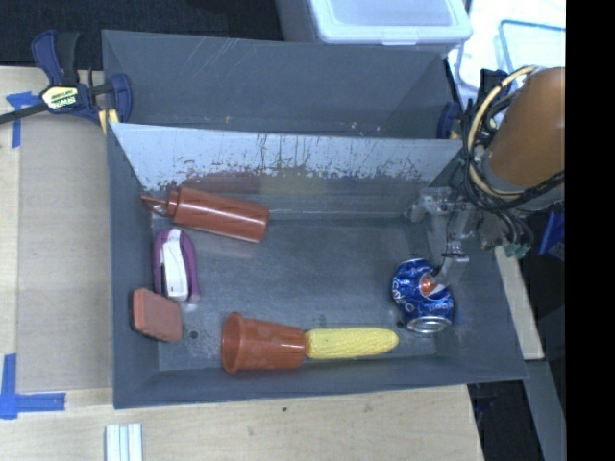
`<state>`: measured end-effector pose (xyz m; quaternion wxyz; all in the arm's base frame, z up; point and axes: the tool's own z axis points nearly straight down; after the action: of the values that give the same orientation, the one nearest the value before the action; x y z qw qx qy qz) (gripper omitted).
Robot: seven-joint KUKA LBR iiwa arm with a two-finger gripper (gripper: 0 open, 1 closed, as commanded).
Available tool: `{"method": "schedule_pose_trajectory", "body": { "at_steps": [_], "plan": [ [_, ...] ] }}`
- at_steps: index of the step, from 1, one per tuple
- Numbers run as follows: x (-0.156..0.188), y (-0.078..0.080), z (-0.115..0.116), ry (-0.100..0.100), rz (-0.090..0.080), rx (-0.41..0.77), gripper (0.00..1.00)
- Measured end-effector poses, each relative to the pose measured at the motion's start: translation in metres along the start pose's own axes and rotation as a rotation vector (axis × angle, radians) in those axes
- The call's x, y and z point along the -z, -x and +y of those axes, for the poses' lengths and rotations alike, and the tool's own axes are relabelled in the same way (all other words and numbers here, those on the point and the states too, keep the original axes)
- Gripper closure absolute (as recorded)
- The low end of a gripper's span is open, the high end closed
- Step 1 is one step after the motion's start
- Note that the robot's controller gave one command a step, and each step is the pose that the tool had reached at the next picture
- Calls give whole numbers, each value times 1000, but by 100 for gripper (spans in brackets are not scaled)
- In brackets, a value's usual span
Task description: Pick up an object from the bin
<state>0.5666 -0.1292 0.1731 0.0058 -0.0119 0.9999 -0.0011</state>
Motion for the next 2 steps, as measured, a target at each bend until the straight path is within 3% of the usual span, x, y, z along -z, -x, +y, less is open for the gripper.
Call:
{"method": "schedule_pose_trajectory", "body": {
  "at_steps": [1,2],
  "plan": [
    [7,6,9,-1,4,38,0],
    [-6,-19,10,0,2,287,0]
  ]
}}
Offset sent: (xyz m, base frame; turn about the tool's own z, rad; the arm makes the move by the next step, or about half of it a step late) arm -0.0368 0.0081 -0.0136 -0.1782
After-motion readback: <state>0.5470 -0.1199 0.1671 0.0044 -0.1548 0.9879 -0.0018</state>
